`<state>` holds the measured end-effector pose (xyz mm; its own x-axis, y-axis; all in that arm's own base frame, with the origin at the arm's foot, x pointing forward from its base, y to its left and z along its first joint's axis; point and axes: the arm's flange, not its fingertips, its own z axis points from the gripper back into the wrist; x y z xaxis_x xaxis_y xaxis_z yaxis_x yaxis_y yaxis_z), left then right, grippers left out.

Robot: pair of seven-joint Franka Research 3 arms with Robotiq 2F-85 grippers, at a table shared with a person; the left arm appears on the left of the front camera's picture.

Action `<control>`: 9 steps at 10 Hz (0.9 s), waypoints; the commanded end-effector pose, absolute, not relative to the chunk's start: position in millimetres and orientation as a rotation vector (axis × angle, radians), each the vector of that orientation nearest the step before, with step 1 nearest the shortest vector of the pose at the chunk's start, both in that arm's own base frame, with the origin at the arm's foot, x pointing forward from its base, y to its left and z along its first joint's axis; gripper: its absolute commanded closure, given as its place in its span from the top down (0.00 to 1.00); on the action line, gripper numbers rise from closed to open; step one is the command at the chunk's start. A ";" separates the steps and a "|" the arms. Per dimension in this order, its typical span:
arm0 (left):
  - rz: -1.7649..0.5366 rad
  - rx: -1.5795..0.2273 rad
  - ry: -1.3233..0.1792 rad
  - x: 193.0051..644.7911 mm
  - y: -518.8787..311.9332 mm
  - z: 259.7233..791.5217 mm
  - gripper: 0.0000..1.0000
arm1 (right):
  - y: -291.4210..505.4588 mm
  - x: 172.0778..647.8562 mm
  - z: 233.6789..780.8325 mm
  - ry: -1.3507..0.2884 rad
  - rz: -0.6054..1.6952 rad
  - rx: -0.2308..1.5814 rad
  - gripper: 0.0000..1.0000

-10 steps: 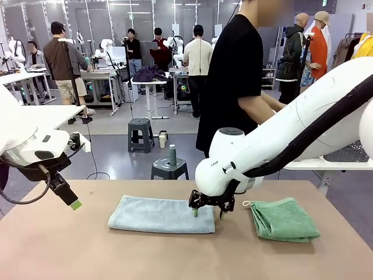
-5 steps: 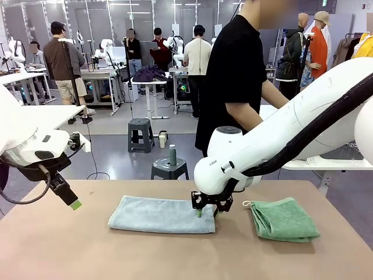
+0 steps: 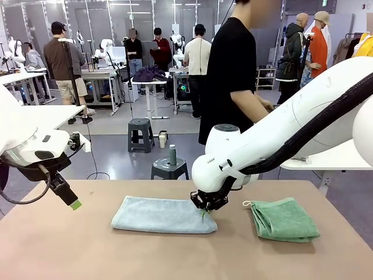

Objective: Fold the towels and place them in the basket.
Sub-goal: When a person lays out a Towel with hook on the table, fold it in half twice.

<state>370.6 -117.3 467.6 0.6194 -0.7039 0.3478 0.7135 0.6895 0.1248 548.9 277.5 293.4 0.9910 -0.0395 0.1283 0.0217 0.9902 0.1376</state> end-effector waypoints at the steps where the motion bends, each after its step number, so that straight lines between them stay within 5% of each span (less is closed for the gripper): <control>1: -0.803 -0.015 -0.380 371.3 -119.9 467.6 1.00 | 283.0 549.3 288.2 -0.132 -0.060 0.100 0.00; 9: -0.803 -0.015 -0.380 371.3 -119.9 467.6 1.00 | 251.1 538.8 369.9 -0.125 0.065 -0.065 0.00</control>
